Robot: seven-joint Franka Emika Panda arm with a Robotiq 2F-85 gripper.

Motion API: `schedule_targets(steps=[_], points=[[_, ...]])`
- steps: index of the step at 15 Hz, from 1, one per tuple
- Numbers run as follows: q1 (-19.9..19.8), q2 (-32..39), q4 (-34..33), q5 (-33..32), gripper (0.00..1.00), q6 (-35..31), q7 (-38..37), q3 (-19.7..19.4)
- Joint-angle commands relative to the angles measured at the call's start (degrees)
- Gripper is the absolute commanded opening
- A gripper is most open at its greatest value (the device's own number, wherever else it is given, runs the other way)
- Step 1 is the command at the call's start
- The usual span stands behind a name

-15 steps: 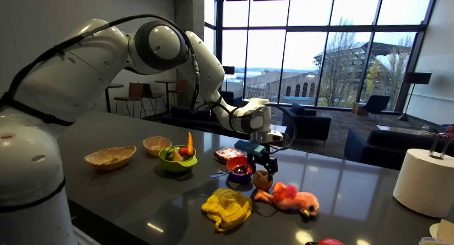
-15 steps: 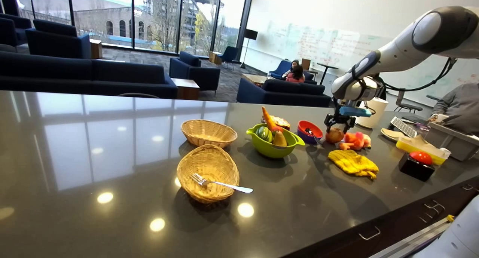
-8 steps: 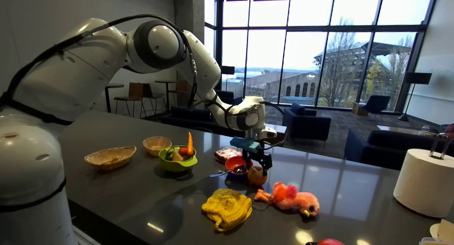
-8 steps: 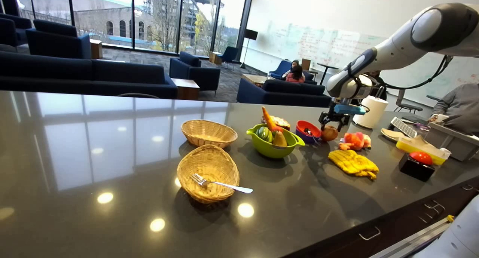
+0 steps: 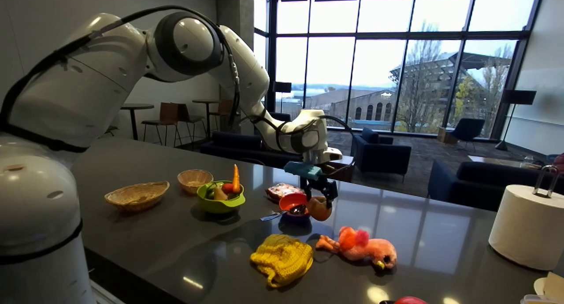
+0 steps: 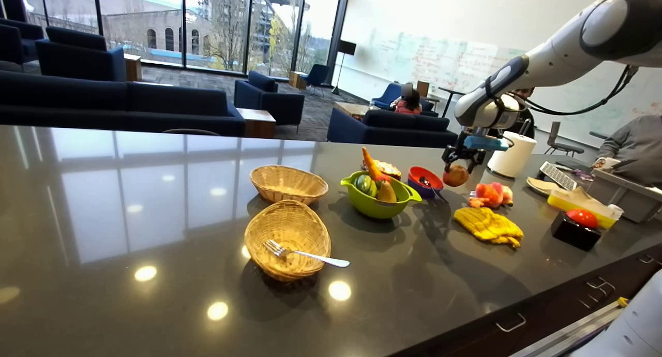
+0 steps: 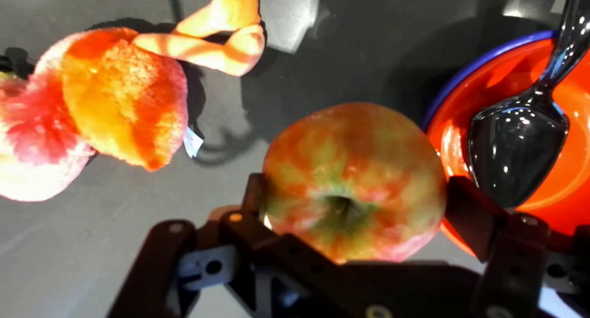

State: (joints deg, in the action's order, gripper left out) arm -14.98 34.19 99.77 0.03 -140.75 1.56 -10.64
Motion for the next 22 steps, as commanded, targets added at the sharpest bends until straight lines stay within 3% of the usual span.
schedule_targets(steps=[1,11,22], points=[[1.5,-5.7,4.9,-1.5,0.71,-0.8,-1.2,-0.8],[6.8,-13.6,12.6,-6.6,0.71,-0.9,-4.1,-0.7],[13.2,-17.5,17.3,-12.4,0.71,-0.5,-7.9,1.1]])
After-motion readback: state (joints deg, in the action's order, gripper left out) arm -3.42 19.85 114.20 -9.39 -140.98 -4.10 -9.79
